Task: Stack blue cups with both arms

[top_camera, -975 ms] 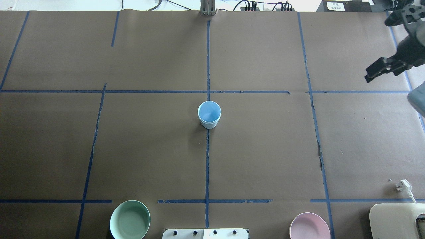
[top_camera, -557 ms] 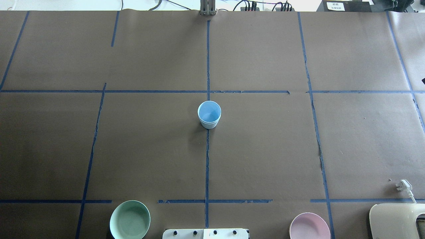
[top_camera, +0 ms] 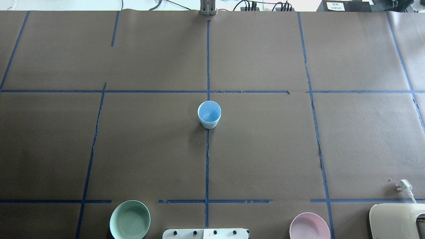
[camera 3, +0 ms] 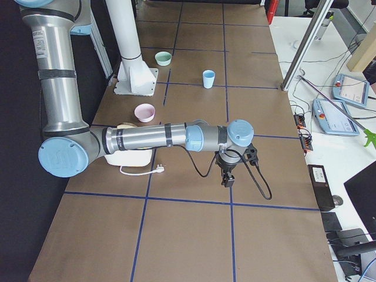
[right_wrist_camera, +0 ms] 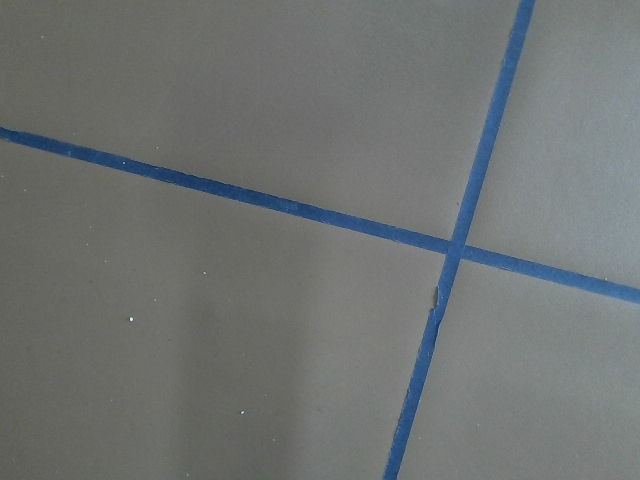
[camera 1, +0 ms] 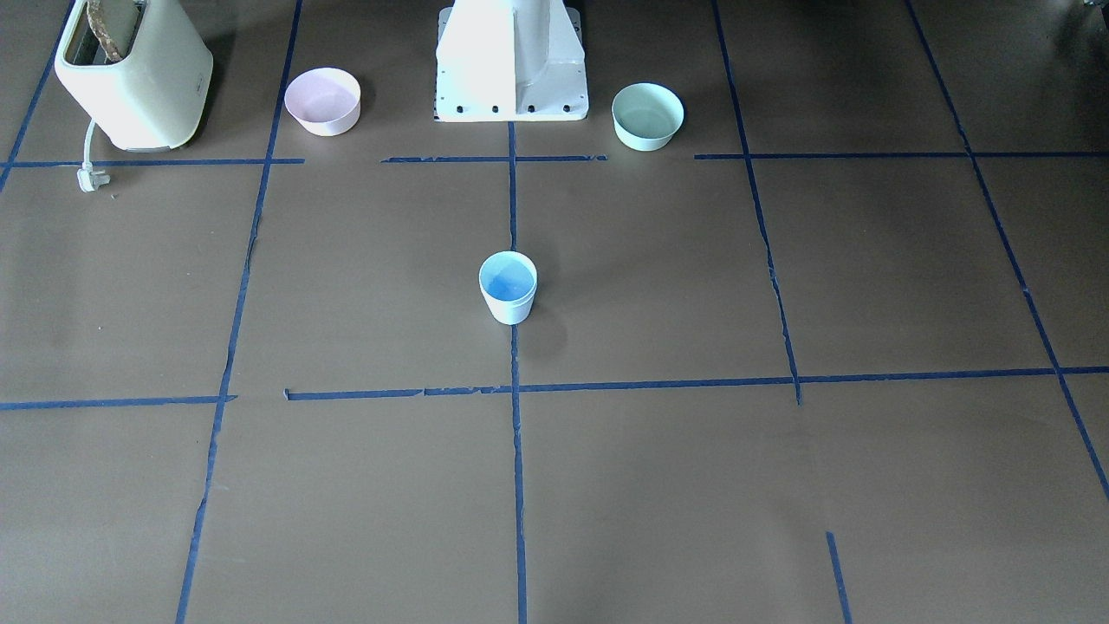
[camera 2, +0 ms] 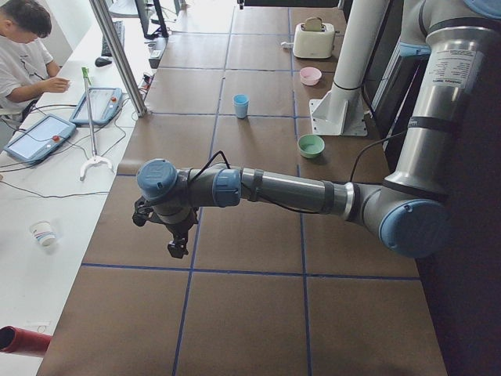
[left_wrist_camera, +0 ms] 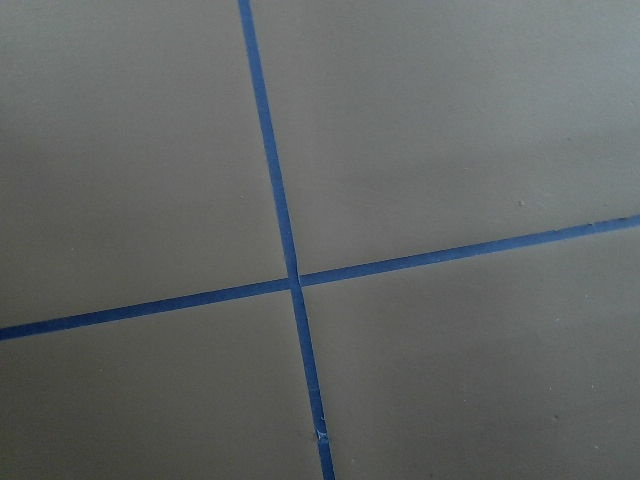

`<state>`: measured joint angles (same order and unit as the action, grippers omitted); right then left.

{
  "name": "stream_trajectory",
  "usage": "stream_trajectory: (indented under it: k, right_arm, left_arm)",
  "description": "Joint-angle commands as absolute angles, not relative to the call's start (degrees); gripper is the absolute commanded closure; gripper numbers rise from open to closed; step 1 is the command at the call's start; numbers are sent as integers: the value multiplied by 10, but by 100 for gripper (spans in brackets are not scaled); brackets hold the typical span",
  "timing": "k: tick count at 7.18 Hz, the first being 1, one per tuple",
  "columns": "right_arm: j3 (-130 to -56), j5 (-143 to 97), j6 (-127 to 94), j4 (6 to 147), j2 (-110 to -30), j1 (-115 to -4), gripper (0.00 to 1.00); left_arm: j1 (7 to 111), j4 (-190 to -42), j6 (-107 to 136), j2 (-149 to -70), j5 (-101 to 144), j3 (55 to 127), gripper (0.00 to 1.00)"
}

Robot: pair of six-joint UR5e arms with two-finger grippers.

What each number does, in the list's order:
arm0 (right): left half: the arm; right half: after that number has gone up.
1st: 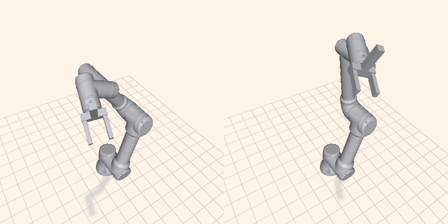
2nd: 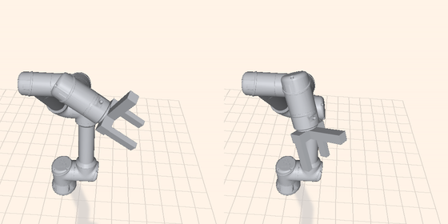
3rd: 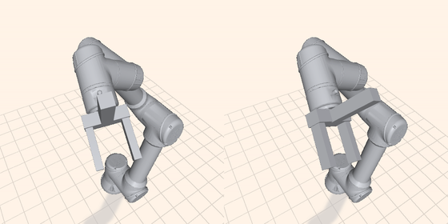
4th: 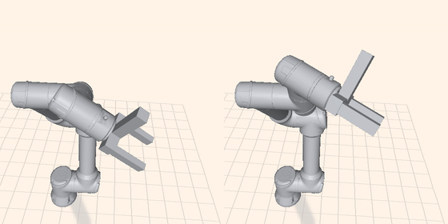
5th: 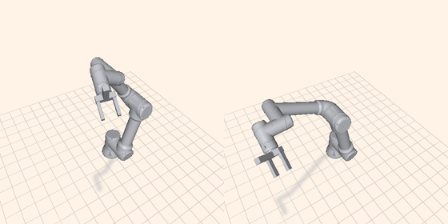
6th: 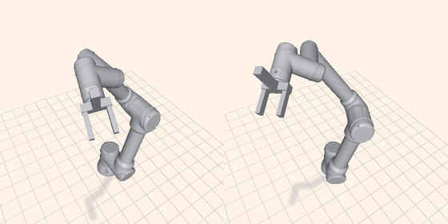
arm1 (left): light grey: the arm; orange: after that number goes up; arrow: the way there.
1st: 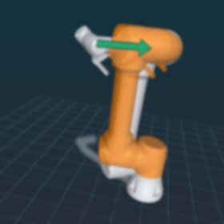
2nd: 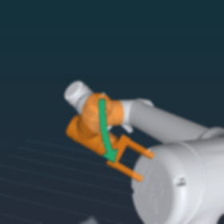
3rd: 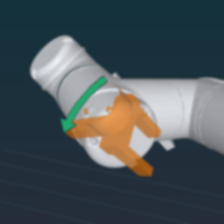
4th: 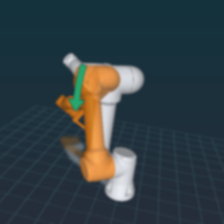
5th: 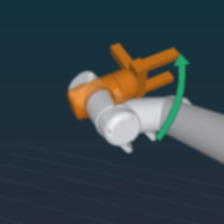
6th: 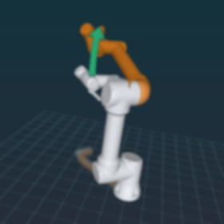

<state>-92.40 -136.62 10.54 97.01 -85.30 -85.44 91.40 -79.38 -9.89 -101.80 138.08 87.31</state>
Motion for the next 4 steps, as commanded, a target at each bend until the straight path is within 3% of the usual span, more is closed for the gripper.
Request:
stream_trajectory:
  k: [1, 4]
  right_arm:
    - [-919, -1365, 104, 970, -862, -864, 0]
    - [-907, -1365, 108, 969, -860, -871, 0]
  left_arm:
    - [906, -780, -82, -1027, 1370, 875, 0]
    - [876, -725, -83, -1024, 1368, 896, 0]
